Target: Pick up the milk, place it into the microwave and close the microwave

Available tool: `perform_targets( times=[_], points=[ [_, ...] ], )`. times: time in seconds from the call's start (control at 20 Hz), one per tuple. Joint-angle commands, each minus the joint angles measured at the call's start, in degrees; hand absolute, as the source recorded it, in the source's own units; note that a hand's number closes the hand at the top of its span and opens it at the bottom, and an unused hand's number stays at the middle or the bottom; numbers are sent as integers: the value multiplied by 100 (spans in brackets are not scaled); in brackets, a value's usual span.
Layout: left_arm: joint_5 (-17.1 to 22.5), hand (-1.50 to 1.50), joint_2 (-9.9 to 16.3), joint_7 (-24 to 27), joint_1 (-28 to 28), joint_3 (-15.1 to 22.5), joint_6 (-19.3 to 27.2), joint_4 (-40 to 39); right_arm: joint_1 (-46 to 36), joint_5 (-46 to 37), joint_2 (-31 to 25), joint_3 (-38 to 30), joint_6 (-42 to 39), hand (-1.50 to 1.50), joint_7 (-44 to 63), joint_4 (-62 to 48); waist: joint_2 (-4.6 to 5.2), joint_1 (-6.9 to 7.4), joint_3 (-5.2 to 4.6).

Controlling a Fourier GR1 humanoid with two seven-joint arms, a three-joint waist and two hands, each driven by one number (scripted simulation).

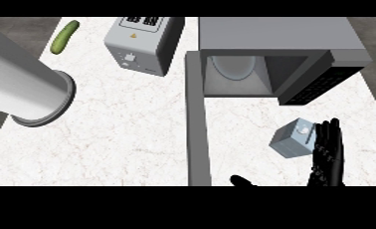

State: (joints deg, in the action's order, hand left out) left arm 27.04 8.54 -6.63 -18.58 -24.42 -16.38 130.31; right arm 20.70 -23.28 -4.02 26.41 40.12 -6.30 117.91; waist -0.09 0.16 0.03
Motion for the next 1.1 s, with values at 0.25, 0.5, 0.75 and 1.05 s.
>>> perform_targets(
  times=[0.25,0.5,0.75,1.05],
  points=[
    [387,-150,52,-122,-73,-400,-339,43,97,1369,26,-887,26,-150,-1338,-1184,1,-11,2],
    [476,-150,-26,-30,-125,-639,-483,-15,-69,2249,-39,-1744,-372,-150,-1869,-1779,2,-8,0],
    [908,-150,2,81,-525,-1076,-971,-188,181,2610,14,-1982,-769,-150,-2901,-2549,-4,7,-1],
    [473,-150,-314,-343,-200,-739,-642,301,-132,3188,-79,-2543,-1538,-150,-3544,-3428,5,-13,0]
  ],
)
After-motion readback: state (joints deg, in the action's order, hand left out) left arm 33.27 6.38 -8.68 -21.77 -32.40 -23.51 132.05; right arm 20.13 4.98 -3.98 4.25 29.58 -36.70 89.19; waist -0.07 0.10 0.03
